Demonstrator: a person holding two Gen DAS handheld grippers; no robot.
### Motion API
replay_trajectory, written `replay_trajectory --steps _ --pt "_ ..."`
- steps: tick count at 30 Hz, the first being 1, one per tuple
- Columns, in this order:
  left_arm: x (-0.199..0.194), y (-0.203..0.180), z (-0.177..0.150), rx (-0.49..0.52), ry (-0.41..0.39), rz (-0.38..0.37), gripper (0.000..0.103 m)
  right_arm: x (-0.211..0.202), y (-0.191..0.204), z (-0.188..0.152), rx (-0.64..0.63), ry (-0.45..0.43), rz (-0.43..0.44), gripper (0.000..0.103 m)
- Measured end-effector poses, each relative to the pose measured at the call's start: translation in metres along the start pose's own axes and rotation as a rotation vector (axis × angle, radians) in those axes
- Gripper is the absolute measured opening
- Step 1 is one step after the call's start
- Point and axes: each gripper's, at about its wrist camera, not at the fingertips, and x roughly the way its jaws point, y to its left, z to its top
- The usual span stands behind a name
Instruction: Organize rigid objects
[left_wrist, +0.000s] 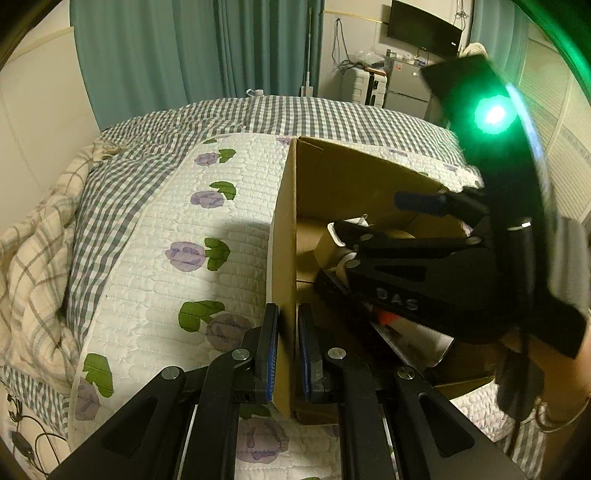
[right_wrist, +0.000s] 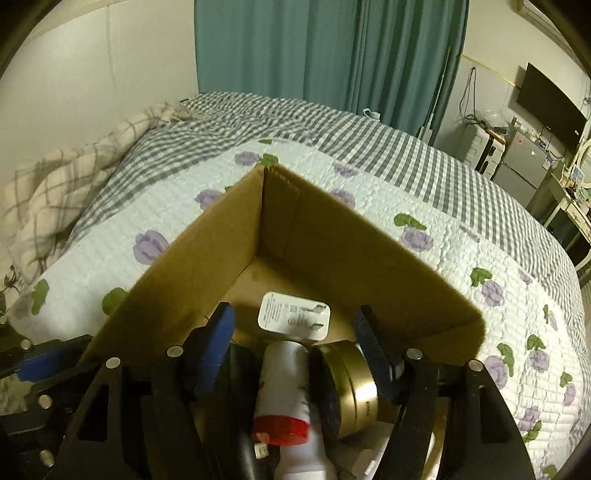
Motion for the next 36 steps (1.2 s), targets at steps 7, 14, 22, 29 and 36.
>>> replay_trajectory --steps 7,14,22,29,36 --pt "-0.001 -0.002 0.000 0.012 -0.004 0.011 0.010 -0.032 -0.010 0.005 -0.009 -0.022 -0.069 0.067" --pt "-0.010 -0.006 0.004 0.059 -0.028 0.021 0.010 -0.093 -0.033 -0.010 0.023 -0.061 -0.169 0.067" --pt "-0.052 -0.018 0.015 0.121 -0.114 0.019 0.010 -0.168 -0.054 -0.044 0.133 -0.129 -0.238 0.072" --pt "-0.119 -0.035 0.016 0.114 -0.272 -0.075 0.024 -0.240 -0.047 -0.068 0.218 -0.294 -0.321 0.098" --pt "-0.156 -0.045 -0.007 0.071 -0.435 -0.120 0.072 -0.283 -0.033 -0.098 0.255 -0.424 -0.375 0.103"
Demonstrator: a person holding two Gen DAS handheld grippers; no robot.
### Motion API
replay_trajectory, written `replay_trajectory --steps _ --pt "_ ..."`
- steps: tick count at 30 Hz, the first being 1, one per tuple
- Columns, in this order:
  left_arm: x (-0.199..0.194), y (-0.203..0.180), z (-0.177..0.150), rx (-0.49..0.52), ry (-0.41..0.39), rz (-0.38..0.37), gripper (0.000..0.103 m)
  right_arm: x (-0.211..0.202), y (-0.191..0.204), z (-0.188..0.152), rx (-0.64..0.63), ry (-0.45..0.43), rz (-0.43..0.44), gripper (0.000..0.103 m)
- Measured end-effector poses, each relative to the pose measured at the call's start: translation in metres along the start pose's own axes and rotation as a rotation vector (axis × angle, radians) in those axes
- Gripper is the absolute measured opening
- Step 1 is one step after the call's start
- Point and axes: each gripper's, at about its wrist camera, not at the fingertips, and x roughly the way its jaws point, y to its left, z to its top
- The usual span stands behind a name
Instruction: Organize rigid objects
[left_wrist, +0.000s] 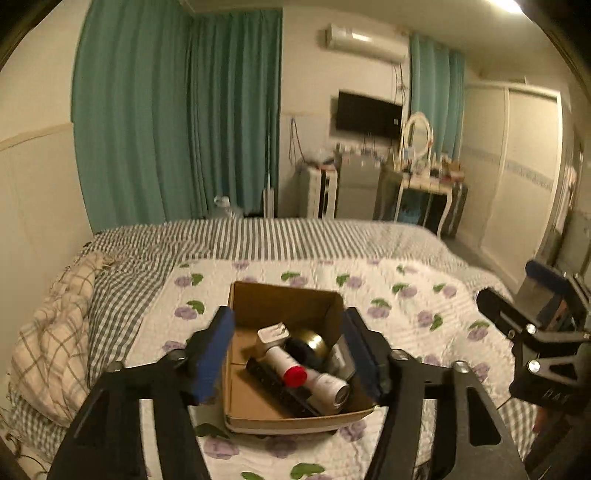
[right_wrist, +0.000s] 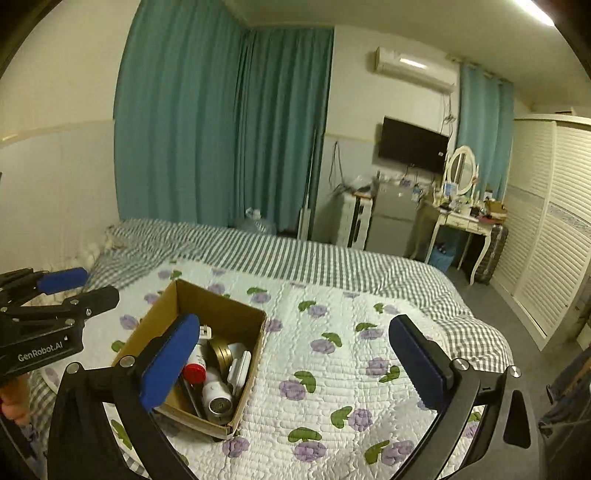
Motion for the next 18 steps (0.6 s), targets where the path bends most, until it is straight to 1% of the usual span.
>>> replay_trajectory --steps 1,3,4,5,7,10,14,18 --pt "-0.004 0.000 -0.004 -0.014 -0.025 0.001 0.077 -0.004 -0.001 -0.003 0.005 -0.011 -0.003 0.103" --pt "-0.010 0.001 -0.012 -0.028 -0.065 0.013 0.080 -0.012 -0.003 -0.012 0.021 -0.039 -0.012 0.103" --pt "-0.013 0.001 -0.018 -0.031 -0.095 0.026 0.084 -0.015 -0.003 -0.016 0.028 -0.055 -0.012 0.103" --pt "-0.015 0.001 -0.021 -0.031 -0.113 0.037 0.085 -0.016 -0.004 -0.021 0.037 -0.069 -0.010 0.103" --pt "-0.021 0.002 -0.029 -0.033 -0.160 0.068 0.086 -0.017 -0.006 -0.029 0.056 -0.082 -0.006 0.103" --pt "-0.028 0.001 -0.034 -0.021 -0.205 0.094 0.087 -0.014 -0.005 -0.039 0.070 -0.081 0.011 0.103" --pt "-0.031 -0.001 -0.038 -0.001 -0.205 0.113 0.089 -0.010 0.001 -0.048 0.053 -0.070 0.001 0.103" --pt "-0.029 -0.001 -0.043 -0.011 -0.191 0.113 0.089 -0.010 0.002 -0.053 0.059 -0.065 0.008 0.103"
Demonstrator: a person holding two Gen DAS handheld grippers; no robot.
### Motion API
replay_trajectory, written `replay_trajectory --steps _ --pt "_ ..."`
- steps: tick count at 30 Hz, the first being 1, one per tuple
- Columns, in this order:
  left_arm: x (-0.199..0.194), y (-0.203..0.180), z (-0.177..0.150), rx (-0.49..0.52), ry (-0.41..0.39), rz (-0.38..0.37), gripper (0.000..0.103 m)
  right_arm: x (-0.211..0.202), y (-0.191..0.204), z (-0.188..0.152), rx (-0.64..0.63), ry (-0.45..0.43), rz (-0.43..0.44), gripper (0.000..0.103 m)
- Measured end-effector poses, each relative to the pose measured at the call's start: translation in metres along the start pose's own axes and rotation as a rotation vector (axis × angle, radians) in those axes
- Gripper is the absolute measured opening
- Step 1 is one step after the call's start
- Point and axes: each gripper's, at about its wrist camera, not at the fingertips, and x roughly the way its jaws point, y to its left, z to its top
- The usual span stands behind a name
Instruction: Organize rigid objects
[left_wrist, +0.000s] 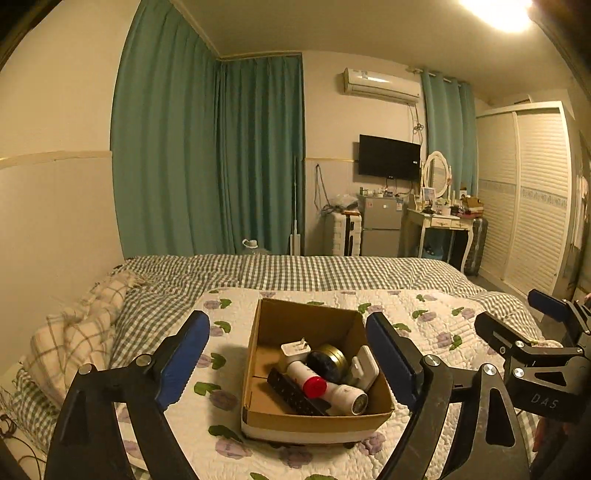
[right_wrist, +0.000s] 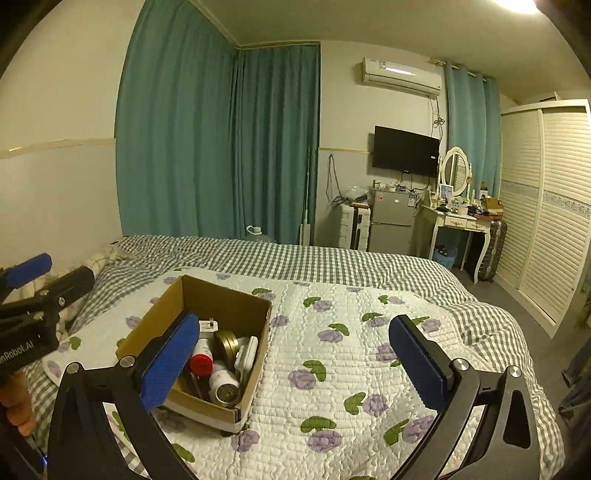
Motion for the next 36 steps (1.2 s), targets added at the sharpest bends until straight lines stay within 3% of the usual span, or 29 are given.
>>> replay_trajectory --steps 36 --pt "-0.0042 -0.0055 -0.0092 0.028 0.023 -0.020 0.090 -0.0079 -0.0005 -0.0008 0.008 0.003 -0.024 0.103"
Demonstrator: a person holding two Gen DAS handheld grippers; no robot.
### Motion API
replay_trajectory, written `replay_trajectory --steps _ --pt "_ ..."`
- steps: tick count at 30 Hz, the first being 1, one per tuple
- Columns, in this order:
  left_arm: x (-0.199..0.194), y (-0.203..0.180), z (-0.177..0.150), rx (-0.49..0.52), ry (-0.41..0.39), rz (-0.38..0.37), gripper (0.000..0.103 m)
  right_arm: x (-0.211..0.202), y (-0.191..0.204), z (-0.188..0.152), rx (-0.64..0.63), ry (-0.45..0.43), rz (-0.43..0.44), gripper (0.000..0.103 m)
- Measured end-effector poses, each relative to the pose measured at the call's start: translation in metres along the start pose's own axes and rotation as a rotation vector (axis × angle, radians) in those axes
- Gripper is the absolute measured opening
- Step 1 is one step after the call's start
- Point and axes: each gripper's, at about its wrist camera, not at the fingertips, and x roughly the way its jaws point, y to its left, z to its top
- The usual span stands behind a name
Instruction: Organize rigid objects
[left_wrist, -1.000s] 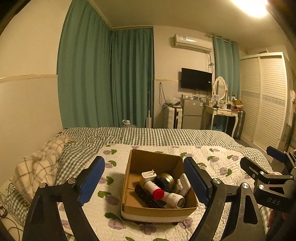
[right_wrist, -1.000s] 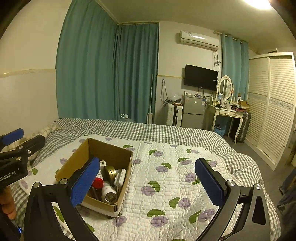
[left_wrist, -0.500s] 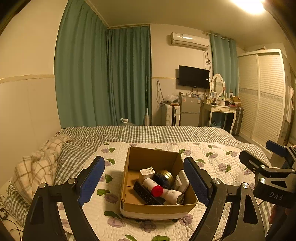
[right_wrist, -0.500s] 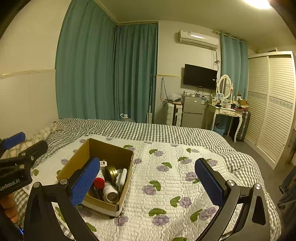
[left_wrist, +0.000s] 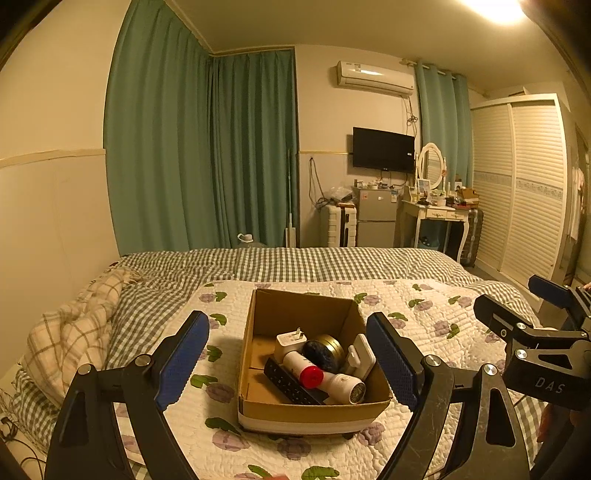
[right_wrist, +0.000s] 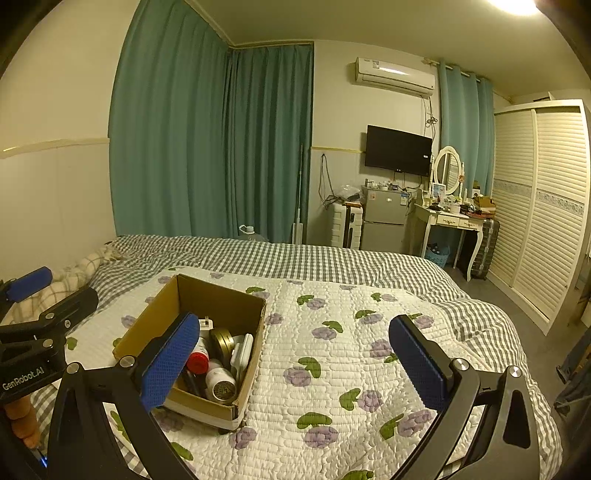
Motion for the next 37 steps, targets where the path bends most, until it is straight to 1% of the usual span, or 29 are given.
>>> replay_trajectory --steps 30,37 --pt "0.0008 -0.0005 -0.0017 0.003 0.006 -0.004 0.090 0.0046 0.0051 -0.0010 -0.005 0.021 0.003 0.103" --pt "0.0030 0.0007 -0.0025 -0.003 0.021 -0.003 0.090 0.0048 0.0057 -0.0011 -0.005 0.021 0.003 0.103"
